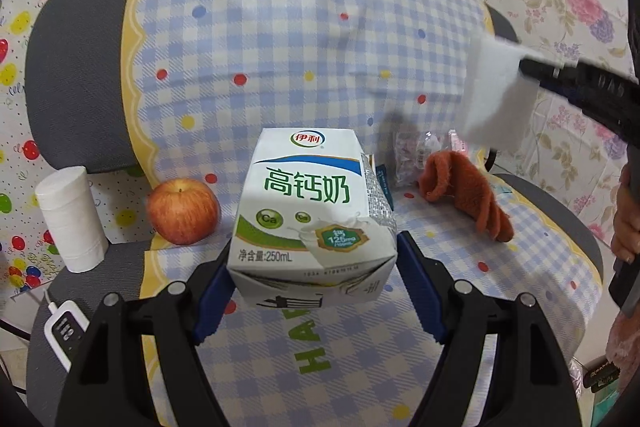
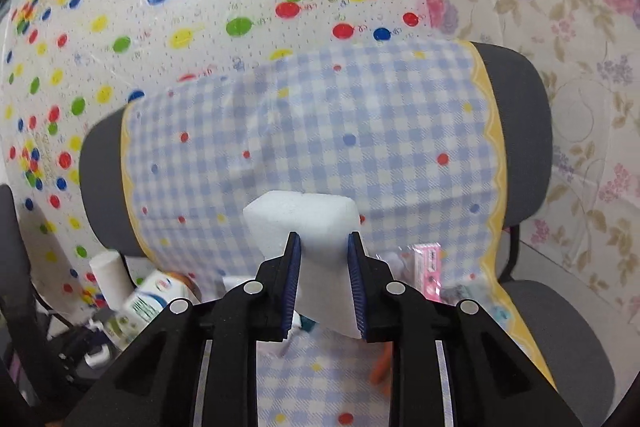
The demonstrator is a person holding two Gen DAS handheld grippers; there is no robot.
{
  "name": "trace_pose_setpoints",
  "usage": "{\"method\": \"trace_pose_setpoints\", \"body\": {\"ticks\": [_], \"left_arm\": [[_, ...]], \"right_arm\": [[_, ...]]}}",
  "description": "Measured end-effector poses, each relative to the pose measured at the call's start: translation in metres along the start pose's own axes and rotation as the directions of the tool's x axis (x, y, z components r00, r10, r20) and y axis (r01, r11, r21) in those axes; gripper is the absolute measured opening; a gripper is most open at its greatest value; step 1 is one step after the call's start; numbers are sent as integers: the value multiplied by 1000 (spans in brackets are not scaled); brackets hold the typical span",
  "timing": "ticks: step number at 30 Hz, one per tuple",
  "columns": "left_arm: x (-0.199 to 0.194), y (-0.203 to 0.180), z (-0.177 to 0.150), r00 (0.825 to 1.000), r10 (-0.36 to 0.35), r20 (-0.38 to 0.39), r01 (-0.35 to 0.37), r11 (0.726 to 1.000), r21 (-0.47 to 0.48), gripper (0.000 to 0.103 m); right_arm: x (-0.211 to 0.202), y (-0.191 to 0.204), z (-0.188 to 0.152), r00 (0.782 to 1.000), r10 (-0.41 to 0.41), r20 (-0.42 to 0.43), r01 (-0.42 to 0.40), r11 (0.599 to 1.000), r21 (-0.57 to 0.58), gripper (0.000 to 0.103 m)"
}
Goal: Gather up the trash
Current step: 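Carry the carton and white cup over the trash bag and open both tools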
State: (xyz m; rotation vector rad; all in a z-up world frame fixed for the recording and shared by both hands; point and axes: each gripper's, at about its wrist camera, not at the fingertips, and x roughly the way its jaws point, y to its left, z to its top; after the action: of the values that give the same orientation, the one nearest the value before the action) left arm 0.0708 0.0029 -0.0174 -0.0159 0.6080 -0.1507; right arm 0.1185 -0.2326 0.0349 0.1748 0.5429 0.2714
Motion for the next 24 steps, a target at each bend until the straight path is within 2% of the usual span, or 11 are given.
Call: {"method": "trace_pose_setpoints", "body": {"ticks": [7, 13, 22, 24], "left_arm": [[-20, -31, -18, 998, -57, 4, 57, 997, 51, 74], [-21, -74, -39, 991, -136, -17, 137, 984, 114, 74], [-51, -144, -61, 966, -258, -21, 256, 942, 215, 74], [-58, -158, -68, 954, -298, -37, 299, 928, 223, 74]], "right_arm": [[-25, -12, -51, 992, -75, -103, 77, 997, 19, 26], [-65, -34, -88, 984, -126, -129, 136, 988, 73, 26], [-144, -68, -125, 970, -206, -128, 225, 963, 152, 27], [-161, -74, -132, 965, -229, -128, 248, 956, 158, 28]]}}
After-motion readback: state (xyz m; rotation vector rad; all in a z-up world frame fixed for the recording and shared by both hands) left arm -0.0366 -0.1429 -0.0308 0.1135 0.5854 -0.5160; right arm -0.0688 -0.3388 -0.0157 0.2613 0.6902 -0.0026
